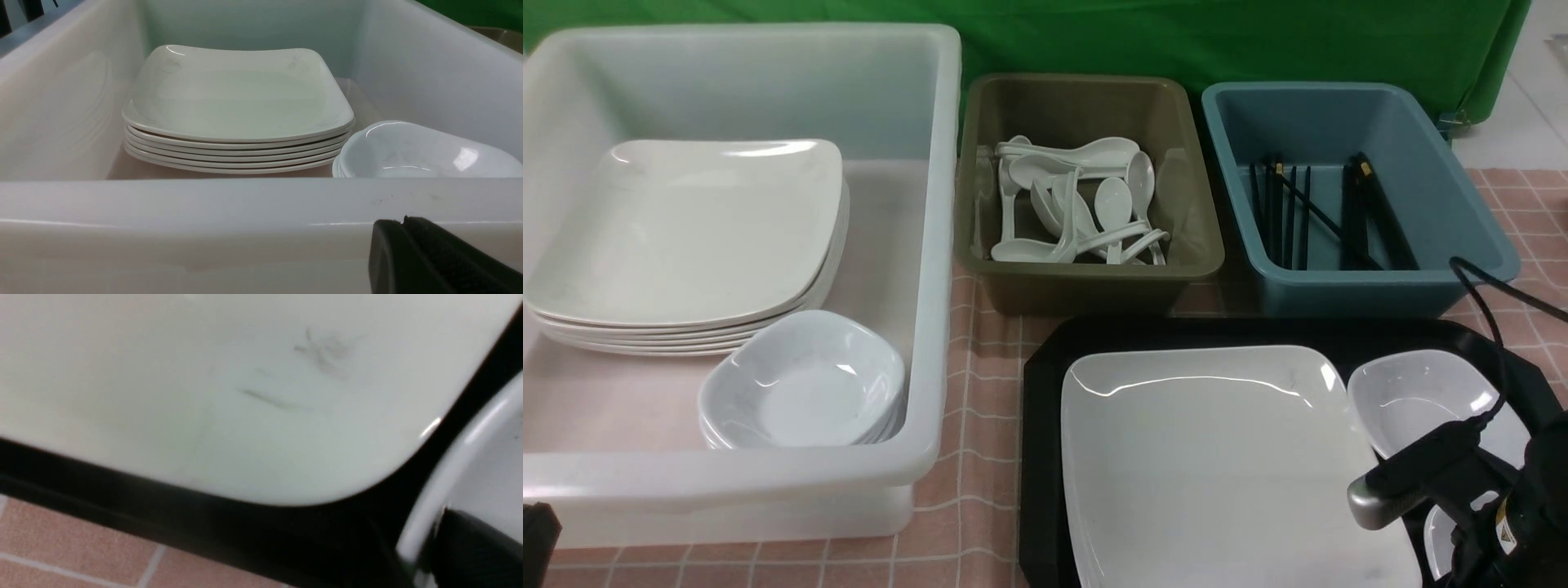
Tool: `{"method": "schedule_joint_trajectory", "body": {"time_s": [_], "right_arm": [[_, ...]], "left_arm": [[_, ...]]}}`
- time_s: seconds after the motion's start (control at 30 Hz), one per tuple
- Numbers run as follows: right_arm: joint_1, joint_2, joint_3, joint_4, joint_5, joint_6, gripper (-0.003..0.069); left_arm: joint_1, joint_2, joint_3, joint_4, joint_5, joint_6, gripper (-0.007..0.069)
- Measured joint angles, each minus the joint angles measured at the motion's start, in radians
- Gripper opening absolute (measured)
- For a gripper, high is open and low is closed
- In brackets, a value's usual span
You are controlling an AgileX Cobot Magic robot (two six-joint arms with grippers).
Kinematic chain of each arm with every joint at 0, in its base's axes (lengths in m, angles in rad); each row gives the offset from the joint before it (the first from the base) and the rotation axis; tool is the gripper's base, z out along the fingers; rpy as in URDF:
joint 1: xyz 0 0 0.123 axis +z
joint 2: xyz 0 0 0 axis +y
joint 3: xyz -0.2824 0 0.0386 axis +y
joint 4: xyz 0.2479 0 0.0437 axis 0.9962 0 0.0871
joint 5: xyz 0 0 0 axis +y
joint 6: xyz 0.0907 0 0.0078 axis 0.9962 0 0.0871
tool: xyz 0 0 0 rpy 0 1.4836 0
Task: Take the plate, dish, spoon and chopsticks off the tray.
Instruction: Use the right arm to grab a small plate from the dinner plate
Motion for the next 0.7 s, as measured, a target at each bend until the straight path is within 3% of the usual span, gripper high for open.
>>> {"method": "schedule_joint_trajectory", "body": {"time_s": [0.3, 0.53, 0.67, 0.7], "right_arm": [[0.001, -0.088, -0.16, 0.036, 0.252, -0.041, 0.0081], [0.001, -0.212, -0.368, 0.141, 0.42, -0.079, 0.0082], [0.001, -0.26, -0.574, 0.457, 0.382, -0.259, 0.0082], [0.001, -0.256, -0.629, 0.609, 0.363, -0.333, 0.0082]], "left_arm": [[0.0, 0.0, 0.0, 0.0, 0.0, 0.0, 0.0004], [0.0, 0.0, 0.0, 0.0, 0.0, 0.0, 0.0004], [0.0, 0.0, 0.0, 0.0, 0.0, -0.001, 0.0004], [0.0, 0.0, 0.0, 0.0, 0.0, -0.001, 0.0004]]}}
